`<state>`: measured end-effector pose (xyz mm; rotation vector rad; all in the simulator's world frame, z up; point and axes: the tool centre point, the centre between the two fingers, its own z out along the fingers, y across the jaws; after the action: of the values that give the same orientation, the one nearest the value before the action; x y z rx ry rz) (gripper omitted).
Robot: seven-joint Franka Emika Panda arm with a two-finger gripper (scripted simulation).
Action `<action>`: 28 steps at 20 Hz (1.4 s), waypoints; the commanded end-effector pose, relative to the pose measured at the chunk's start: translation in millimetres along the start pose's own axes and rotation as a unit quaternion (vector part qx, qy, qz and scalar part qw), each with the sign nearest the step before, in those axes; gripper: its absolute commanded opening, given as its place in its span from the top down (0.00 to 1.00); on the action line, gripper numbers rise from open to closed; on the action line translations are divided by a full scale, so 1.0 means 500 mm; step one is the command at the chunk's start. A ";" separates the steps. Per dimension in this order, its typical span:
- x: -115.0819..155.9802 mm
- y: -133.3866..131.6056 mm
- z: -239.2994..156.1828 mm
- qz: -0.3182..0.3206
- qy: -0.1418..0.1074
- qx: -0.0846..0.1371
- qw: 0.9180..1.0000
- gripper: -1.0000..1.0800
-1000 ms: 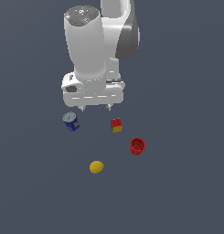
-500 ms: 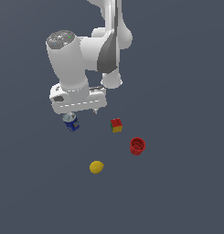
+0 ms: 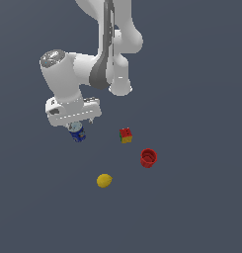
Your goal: Pick up a designated object from a clutter of objects.
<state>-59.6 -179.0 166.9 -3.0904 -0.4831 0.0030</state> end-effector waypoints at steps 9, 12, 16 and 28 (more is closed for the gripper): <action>-0.090 0.062 0.067 -0.041 0.000 -0.005 0.999 0.04; -0.104 0.070 0.077 -0.046 0.000 -0.006 0.999 0.04; -0.114 0.076 0.083 -0.051 0.000 -0.007 0.999 0.04; -0.117 0.076 0.130 -0.050 -0.001 -0.007 0.999 0.04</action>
<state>-103.3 -232.4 108.0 -3.0760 -0.6404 -0.0001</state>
